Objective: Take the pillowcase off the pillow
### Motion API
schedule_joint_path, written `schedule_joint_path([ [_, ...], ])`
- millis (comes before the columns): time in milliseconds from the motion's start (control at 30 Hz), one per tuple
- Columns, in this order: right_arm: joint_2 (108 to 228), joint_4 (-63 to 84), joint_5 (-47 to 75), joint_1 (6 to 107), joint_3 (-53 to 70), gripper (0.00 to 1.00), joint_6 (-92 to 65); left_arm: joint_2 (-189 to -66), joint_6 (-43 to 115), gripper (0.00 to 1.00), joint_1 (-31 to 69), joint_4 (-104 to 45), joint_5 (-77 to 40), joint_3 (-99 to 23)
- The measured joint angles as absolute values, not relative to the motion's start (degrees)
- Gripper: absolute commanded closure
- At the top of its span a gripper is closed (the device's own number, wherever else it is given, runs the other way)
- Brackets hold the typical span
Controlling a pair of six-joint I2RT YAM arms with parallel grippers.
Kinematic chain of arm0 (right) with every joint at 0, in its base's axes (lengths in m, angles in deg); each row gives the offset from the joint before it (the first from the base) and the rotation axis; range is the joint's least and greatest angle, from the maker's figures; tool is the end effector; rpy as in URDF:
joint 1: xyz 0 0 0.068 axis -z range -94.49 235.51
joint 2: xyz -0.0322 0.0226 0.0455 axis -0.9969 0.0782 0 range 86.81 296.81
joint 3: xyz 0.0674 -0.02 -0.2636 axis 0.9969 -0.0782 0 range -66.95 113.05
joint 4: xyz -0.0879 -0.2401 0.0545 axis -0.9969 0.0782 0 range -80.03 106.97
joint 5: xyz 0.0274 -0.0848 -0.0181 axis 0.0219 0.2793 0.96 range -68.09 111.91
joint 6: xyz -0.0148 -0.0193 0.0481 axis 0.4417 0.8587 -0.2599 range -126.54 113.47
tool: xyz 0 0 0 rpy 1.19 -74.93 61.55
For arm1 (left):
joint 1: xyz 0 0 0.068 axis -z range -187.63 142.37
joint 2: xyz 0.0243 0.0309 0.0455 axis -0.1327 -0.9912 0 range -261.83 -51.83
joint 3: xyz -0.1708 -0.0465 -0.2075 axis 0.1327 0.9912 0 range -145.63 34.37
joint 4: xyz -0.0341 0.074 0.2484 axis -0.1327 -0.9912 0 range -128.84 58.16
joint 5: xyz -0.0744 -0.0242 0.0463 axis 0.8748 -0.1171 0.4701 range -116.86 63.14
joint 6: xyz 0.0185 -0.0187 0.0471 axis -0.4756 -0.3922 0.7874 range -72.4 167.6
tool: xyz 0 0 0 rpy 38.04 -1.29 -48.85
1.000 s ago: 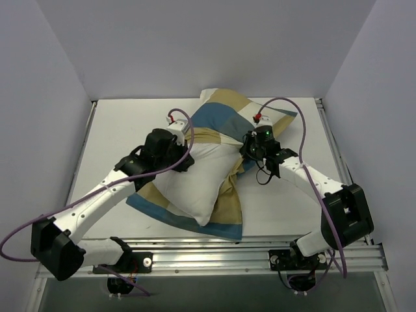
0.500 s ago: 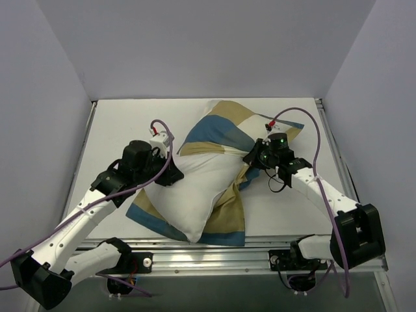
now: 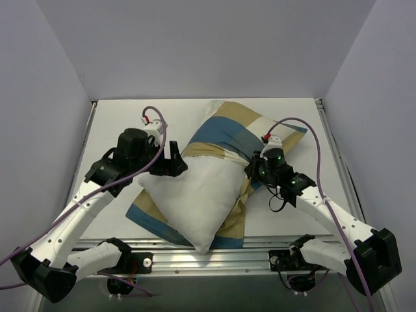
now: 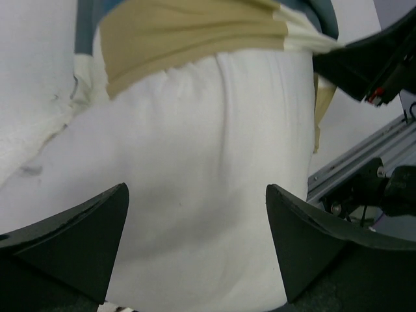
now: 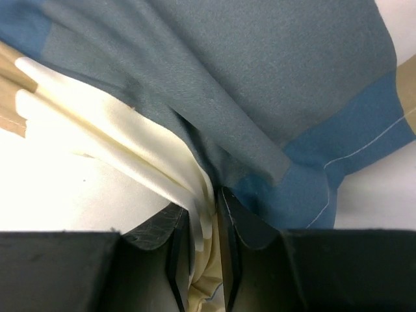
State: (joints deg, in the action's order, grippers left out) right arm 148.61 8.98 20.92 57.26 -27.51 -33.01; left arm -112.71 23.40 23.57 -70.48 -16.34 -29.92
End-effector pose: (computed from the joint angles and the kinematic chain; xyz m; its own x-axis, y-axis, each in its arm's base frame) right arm 0.2170 0.1173 0.2685 -0.5047 0.2348 -0.8308 -0.2933 0.8584 0.4208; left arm 0.1862 -0.1203 0.3556 -0.7111 -0.0406 -0.7019 0.3786 0.8191 -0.4310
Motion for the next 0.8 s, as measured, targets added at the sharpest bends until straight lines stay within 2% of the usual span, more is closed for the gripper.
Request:
schedule_joint_path([
  [200, 148.6, 9.2, 22.7, 56.1, -27.7, 0.81, -31.9, -122.5, 23.7, 0.06, 21.4, -69.7, -19.2, -36.2],
  [433, 149.0, 9.2, 24.0, 54.2, -27.7, 0.72, -30.4, -133.6, 21.8, 0.06, 21.1, -66.6, -19.7, -31.9],
  [467, 149.2, 9.2, 24.1, 53.7, -27.5, 0.71, -30.1, -134.3, 21.3, 0.00, 21.1, -65.6, -19.6, -30.6],
  [500, 149.5, 9.2, 24.2, 53.2, -27.3, 0.69, -29.8, -134.9, 20.9, 0.28, 21.0, -64.3, -19.5, -29.2],
  [567, 150.2, 9.5, 24.3, 52.1, -26.2, 0.62, -28.8, -135.3, 19.3, 0.69, 20.7, -62.0, -19.2, -26.9],
  [600, 150.6, 10.4, 24.5, 51.4, -25.0, 0.60, -28.2, -135.3, 19.0, 0.97, 20.6, -60.6, -18.9, -26.0],
  [733, 153.9, 14.2, 25.2, 48.3, -17.2, 0.39, -25.2, -134.2, 18.3, 0.98, 20.4, -57.4, -18.7, -24.5],
  [800, 156.2, 15.2, 25.4, 46.8, -11.7, 0.34, -23.0, -132.7, 18.5, 0.98, 20.6, -57.0, -18.7, -24.0],
])
